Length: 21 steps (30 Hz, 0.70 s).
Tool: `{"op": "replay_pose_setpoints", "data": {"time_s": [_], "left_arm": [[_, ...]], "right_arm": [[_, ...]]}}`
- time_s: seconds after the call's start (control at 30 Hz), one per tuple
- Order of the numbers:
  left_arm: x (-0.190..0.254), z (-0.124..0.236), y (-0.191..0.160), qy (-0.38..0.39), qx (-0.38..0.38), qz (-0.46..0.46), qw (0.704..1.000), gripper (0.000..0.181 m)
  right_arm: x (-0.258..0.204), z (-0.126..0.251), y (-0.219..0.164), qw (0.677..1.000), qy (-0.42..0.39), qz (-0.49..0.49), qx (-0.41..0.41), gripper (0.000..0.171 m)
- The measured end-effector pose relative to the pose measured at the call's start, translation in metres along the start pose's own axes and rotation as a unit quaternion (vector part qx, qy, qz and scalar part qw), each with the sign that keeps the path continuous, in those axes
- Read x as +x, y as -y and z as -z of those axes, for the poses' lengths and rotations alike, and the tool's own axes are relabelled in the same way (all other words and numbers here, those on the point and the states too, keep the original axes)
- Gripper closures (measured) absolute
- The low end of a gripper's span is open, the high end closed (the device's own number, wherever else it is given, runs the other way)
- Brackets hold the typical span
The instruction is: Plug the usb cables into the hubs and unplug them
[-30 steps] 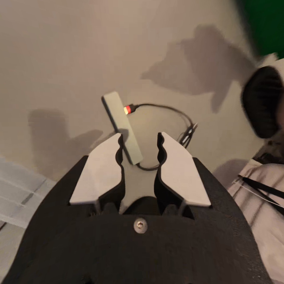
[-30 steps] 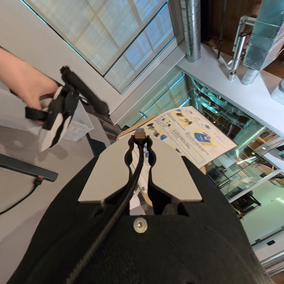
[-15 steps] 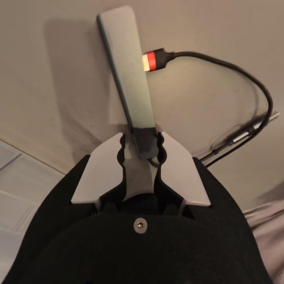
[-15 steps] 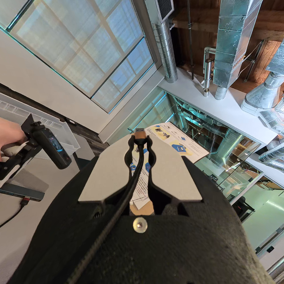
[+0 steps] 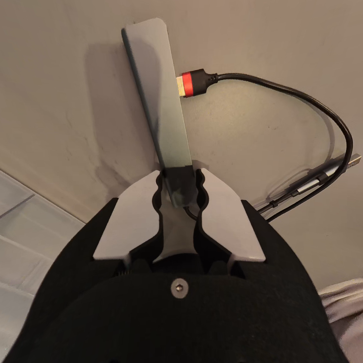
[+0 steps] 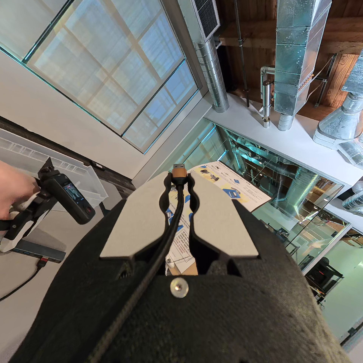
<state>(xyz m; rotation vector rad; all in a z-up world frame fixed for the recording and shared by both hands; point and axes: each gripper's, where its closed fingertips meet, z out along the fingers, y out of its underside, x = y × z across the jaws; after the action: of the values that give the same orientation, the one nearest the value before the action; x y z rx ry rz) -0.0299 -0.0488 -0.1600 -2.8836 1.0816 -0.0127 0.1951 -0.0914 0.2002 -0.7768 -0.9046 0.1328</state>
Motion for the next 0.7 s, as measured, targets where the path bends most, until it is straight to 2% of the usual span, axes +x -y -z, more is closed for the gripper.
{"op": "replay_pose_setpoints", "data": {"time_s": [0.37,0.5,0.6,0.7], "left_arm": [[0.000,0.000,0.000,-0.004,-0.031,-0.010,0.999,0.151],[0.000,0.002,-0.001,-0.038,-0.043,-0.002,0.998,0.151],[0.014,0.007,0.005,-0.144,-0.026,0.034,0.989,0.152],[0.038,0.021,0.020,-0.291,0.022,0.072,0.954,0.152]], "right_arm": [[-0.002,-0.001,-0.009,1.000,0.018,-0.016,-0.012,0.155],[-0.002,0.000,-0.011,0.999,0.024,-0.022,-0.014,0.155],[-0.003,-0.001,-0.014,0.999,0.027,-0.027,-0.017,0.155],[-0.003,-0.003,-0.022,0.998,0.030,-0.039,-0.029,0.155]]}}
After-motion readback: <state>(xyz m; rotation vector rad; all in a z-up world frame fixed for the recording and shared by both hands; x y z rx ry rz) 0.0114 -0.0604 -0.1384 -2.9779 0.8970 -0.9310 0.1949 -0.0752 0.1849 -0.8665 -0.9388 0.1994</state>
